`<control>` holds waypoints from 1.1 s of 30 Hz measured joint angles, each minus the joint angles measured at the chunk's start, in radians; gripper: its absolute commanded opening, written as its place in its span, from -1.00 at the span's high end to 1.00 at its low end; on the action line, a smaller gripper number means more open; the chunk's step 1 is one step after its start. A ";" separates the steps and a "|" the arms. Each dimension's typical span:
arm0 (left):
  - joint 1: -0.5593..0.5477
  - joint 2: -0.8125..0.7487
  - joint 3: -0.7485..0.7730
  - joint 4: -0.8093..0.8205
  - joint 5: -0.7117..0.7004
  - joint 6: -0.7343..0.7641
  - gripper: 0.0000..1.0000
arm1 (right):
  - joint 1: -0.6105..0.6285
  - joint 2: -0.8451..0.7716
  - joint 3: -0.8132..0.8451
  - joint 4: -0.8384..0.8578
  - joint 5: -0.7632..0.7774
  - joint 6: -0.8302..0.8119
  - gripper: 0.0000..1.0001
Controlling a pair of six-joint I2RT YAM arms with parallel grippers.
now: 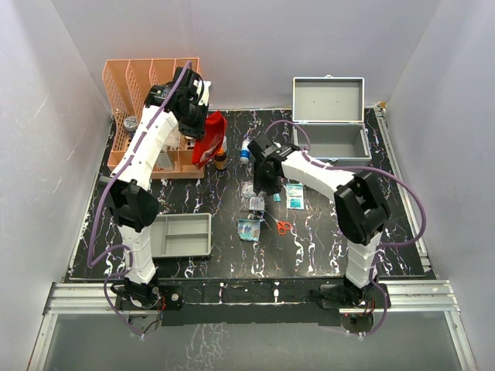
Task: Organize the medicine kit
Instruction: Pick up the medical item at the center of the board.
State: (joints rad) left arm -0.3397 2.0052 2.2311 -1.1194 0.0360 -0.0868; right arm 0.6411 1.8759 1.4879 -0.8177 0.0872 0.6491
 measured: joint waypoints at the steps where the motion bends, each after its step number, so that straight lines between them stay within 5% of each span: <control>1: 0.000 0.000 0.000 0.000 0.002 0.000 1.00 | 0.000 0.014 0.000 0.001 -0.003 -0.005 0.29; 15: 0.000 -0.002 0.000 -0.005 0.008 0.002 1.00 | 0.016 0.131 0.089 0.000 -0.003 -0.052 0.26; 22: 0.002 -0.002 0.000 -0.004 -0.002 0.001 1.00 | 0.077 0.192 0.277 -0.050 0.050 -0.064 0.16; 33: 0.060 -0.032 -0.030 -0.006 -0.021 -0.004 1.00 | 0.111 0.322 0.330 -0.202 0.115 -0.062 0.16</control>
State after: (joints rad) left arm -0.2794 1.9732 2.2009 -1.1252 0.0147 -0.0910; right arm 0.7517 2.1983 1.8179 -1.0199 0.2020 0.5873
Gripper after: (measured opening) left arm 0.020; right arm 0.417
